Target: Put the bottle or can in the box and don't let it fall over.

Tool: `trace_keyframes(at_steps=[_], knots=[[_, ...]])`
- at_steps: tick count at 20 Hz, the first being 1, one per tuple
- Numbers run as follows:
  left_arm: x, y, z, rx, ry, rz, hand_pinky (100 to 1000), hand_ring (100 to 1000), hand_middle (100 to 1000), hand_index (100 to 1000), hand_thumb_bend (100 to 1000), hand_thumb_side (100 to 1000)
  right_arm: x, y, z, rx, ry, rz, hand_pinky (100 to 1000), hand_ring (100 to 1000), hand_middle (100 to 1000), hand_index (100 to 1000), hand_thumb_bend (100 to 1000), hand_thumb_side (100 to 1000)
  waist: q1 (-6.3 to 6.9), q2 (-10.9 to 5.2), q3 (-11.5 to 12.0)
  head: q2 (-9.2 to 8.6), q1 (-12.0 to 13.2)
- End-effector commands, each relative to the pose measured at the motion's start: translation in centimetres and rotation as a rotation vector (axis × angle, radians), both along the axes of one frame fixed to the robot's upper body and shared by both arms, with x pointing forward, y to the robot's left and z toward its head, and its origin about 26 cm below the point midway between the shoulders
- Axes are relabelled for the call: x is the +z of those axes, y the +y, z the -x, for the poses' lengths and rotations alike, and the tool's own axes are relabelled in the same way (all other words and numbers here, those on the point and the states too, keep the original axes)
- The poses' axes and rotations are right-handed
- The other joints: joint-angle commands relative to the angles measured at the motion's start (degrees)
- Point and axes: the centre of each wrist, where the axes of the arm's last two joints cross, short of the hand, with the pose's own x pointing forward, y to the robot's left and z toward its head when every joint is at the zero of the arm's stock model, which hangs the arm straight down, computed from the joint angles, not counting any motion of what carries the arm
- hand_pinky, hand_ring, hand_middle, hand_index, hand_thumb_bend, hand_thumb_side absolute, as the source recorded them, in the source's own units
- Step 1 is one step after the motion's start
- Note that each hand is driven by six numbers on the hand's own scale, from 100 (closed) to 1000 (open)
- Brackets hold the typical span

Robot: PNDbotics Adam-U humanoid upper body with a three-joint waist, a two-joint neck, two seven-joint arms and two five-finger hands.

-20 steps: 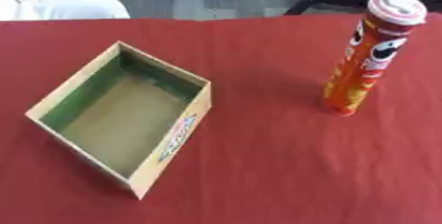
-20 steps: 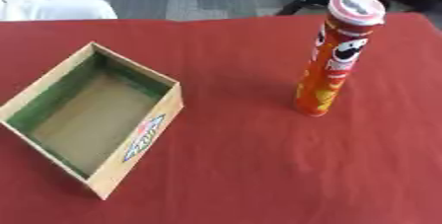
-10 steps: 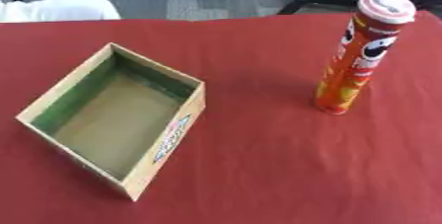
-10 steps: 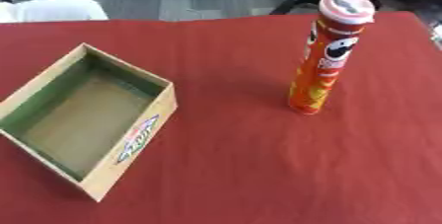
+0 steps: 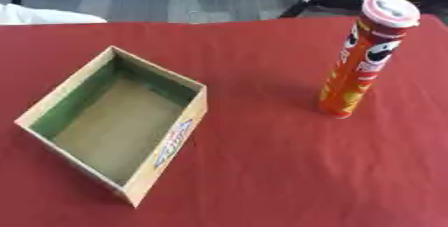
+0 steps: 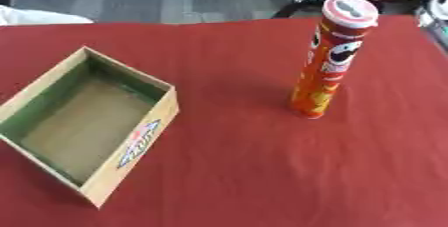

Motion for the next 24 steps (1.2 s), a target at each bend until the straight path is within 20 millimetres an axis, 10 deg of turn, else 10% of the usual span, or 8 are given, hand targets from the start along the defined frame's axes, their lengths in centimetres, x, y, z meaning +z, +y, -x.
trace_keyframes(at_steps=[1, 24], knots=[[1.3, 0.2, 0.1, -0.008, -0.026, -0.045, 872, 784, 822, 738, 552, 448, 1.0, -0.3, -0.4, -0.019, -0.001, 0.045, 897, 1000, 975, 939, 100, 743, 0.03, -1.03, 0.04, -1.13, -0.5], [1.3, 0.1, 0.1, -0.018, -0.019, -0.05, 872, 783, 822, 738, 551, 448, -0.7, -2.5, -4.6, -0.107, 0.164, 0.076, 909, 1000, 995, 960, 100, 1000, 0.44, -1.24, 0.18, -3.56, -1.59]])
